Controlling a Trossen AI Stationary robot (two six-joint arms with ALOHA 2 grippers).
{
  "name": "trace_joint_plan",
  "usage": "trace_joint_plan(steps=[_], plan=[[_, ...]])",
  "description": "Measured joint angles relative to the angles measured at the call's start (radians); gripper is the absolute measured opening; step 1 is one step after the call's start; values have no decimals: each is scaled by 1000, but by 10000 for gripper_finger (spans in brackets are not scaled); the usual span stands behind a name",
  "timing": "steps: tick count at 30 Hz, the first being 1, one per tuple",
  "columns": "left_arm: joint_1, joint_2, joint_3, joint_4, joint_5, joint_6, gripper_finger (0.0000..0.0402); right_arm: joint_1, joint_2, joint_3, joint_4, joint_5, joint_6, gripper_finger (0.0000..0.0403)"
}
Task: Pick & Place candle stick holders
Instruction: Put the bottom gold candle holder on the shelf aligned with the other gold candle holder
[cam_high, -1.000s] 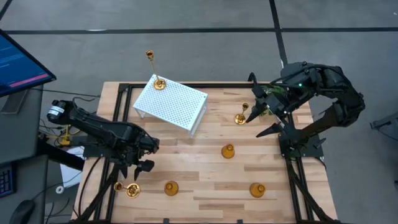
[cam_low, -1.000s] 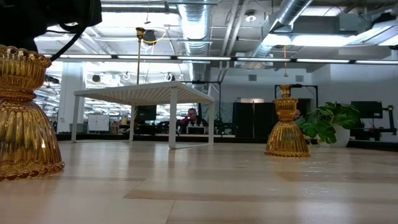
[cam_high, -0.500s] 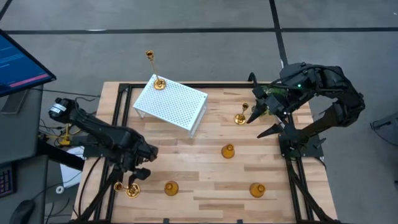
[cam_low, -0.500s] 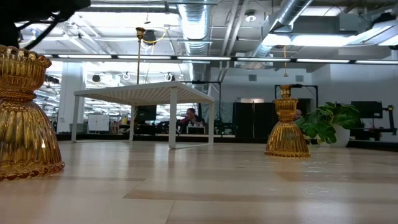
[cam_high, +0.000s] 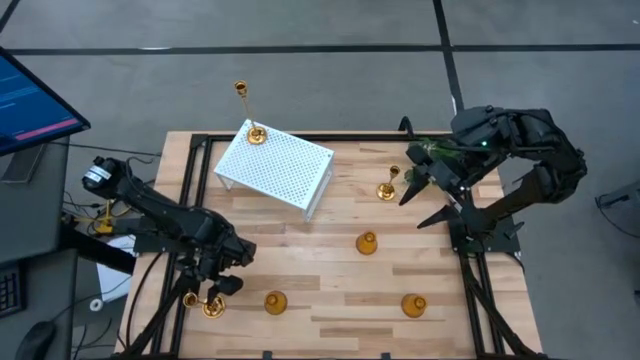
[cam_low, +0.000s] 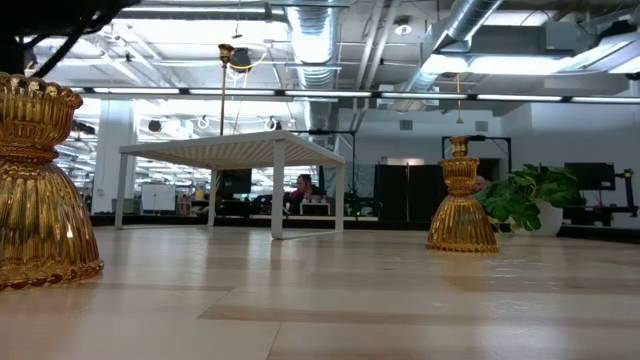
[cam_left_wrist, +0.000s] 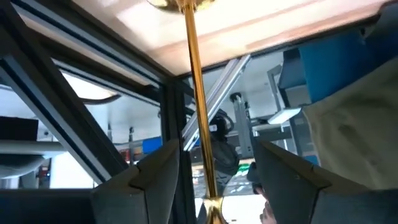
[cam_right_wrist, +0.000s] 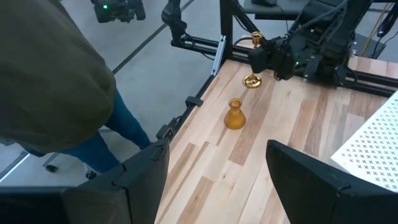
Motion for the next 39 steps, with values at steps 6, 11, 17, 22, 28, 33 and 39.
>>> trace_joint_plan(steps=[6, 11, 17, 22, 28, 33, 39], plan=[[-13, 6, 0, 5, -24, -1, 209, 28, 0, 0, 19, 1, 7, 258], [-25, 6, 0, 6, -21, -2, 206, 32, 0, 0, 27, 1, 12, 258], [-64, 6, 0, 7, 30, -2, 168, 32, 0, 0, 27, 3, 26, 258], [-70, 6, 0, 12, 28, -2, 136, 31, 0, 0, 31, 4, 26, 258], [-69, 6, 0, 17, 22, -3, 110, 30, 0, 0, 47, 4, 18, 258], [-69, 6, 0, 25, 22, -3, 90, 30, 0, 0, 60, 4, 15, 258], [-67, 6, 0, 30, 23, -6, 62, 30, 0, 0, 60, 4, 15, 258]])
